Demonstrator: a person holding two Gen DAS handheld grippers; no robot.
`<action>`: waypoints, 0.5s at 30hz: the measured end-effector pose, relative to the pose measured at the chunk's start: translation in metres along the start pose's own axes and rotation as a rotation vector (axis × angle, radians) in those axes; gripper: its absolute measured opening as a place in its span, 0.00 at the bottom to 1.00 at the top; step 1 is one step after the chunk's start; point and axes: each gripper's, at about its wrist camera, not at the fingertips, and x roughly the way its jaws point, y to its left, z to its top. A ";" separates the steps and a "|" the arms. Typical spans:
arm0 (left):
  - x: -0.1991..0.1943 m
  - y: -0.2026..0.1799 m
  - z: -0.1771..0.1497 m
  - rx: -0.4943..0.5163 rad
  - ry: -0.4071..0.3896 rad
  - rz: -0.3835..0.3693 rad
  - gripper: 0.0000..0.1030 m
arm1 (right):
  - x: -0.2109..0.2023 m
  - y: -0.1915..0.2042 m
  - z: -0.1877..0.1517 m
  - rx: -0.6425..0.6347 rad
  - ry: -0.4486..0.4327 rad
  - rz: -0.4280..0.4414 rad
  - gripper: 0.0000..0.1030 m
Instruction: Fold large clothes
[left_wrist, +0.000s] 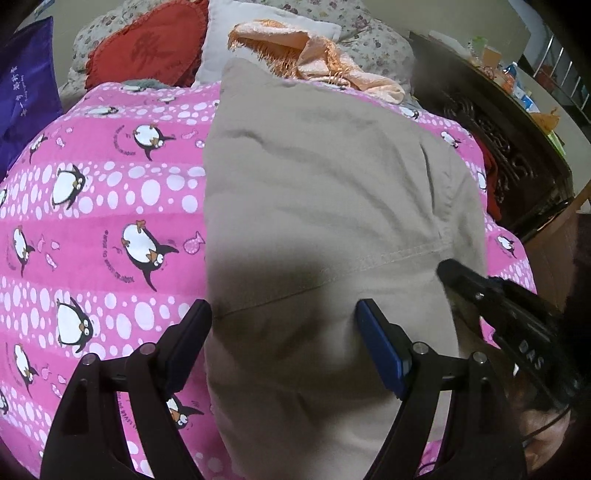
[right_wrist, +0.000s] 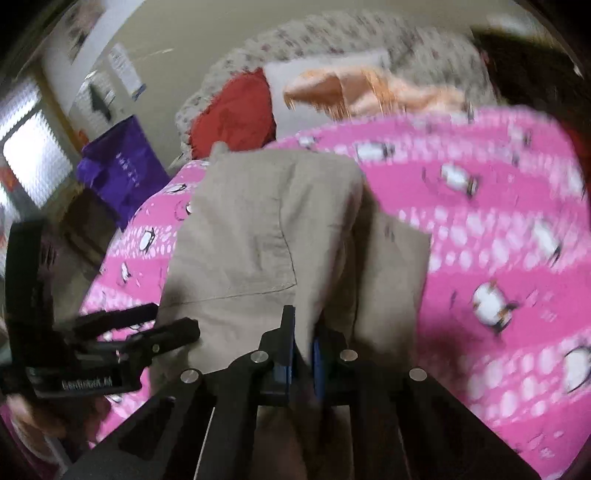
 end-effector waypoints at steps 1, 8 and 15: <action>-0.002 0.000 0.001 0.001 -0.008 -0.002 0.78 | -0.006 0.005 0.000 -0.035 -0.017 -0.020 0.06; 0.000 -0.002 0.000 0.028 -0.036 0.018 0.79 | -0.016 -0.046 -0.008 0.128 -0.049 -0.129 0.00; 0.023 0.007 -0.007 -0.009 0.007 0.005 0.80 | -0.029 -0.071 -0.014 0.290 -0.069 -0.070 0.10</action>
